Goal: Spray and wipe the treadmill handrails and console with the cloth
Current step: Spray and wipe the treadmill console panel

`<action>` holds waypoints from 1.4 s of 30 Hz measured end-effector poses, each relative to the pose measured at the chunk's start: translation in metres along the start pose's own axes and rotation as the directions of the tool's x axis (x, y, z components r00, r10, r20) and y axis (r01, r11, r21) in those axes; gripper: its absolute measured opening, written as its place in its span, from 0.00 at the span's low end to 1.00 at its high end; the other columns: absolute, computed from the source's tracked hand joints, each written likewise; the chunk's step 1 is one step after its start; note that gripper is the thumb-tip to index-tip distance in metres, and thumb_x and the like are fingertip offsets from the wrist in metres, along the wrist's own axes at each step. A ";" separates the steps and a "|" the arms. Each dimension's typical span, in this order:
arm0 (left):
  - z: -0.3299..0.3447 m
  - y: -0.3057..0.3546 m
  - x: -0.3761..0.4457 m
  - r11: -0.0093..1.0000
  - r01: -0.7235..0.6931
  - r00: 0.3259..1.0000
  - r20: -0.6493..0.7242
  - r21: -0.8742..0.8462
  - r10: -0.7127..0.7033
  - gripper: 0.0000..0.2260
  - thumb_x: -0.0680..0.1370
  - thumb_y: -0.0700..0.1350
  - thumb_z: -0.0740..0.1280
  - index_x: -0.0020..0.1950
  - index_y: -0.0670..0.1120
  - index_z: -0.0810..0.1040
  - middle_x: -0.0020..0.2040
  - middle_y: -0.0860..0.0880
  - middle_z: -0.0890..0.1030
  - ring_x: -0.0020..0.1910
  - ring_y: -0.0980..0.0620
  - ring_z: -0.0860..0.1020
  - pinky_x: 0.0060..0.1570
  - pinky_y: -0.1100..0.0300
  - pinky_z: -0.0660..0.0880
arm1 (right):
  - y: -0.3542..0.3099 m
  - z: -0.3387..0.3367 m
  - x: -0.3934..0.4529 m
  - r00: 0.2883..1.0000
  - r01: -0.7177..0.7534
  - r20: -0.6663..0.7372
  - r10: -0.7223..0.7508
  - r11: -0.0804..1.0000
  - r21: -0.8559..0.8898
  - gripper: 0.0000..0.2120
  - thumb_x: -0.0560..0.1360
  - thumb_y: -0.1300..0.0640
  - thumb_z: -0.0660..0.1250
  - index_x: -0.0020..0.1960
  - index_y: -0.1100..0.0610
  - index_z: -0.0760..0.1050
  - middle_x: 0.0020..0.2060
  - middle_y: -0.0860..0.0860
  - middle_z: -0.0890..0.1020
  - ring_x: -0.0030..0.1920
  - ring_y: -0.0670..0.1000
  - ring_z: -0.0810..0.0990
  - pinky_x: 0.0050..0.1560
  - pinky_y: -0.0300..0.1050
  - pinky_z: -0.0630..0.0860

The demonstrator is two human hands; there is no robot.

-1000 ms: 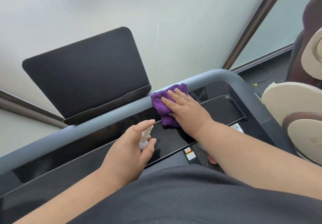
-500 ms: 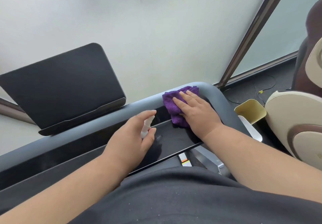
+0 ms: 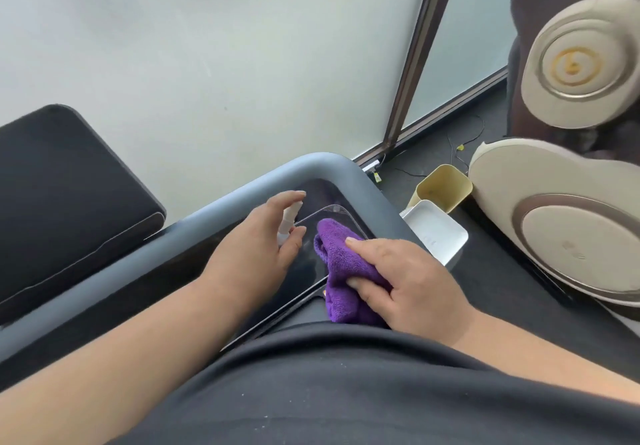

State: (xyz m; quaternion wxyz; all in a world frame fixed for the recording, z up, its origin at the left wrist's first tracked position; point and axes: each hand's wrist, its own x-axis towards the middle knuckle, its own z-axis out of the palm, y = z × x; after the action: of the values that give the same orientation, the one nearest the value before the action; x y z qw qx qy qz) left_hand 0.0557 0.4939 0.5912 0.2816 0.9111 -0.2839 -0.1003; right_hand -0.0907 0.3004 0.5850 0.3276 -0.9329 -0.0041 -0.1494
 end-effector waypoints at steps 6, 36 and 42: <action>0.037 0.048 0.039 0.973 -0.181 0.968 0.202 0.143 0.151 0.20 0.80 0.56 0.62 0.69 0.67 0.59 0.61 0.52 0.76 0.52 0.48 0.79 0.45 0.58 0.67 | 0.010 -0.015 -0.024 0.993 -0.068 0.087 0.076 0.994 -0.091 0.26 0.73 0.38 0.65 0.62 0.55 0.82 0.52 0.47 0.85 0.52 0.49 0.82 0.58 0.37 0.71; 0.030 0.008 0.108 0.917 -0.186 0.969 0.221 0.354 0.112 0.17 0.79 0.59 0.64 0.66 0.63 0.63 0.58 0.50 0.79 0.43 0.48 0.73 0.41 0.55 0.68 | 0.003 -0.017 -0.060 0.945 -0.316 0.066 0.320 0.946 -0.070 0.32 0.76 0.29 0.53 0.63 0.50 0.79 0.54 0.44 0.83 0.53 0.45 0.78 0.54 0.33 0.66; 0.023 0.007 0.125 0.913 -0.127 0.967 0.255 0.387 0.026 0.15 0.81 0.55 0.62 0.67 0.57 0.66 0.53 0.49 0.77 0.45 0.46 0.73 0.41 0.55 0.67 | -0.005 -0.014 -0.050 0.943 -0.312 0.097 0.318 0.947 -0.078 0.28 0.74 0.31 0.58 0.63 0.48 0.80 0.53 0.42 0.83 0.53 0.42 0.76 0.51 0.33 0.67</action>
State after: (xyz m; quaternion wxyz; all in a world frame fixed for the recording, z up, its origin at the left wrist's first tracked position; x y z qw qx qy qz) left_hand 0.1469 0.4062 0.5733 0.0557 0.9181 -0.3665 -0.1404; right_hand -0.1426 0.3004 0.5842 0.3177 -0.9379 0.1320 -0.0446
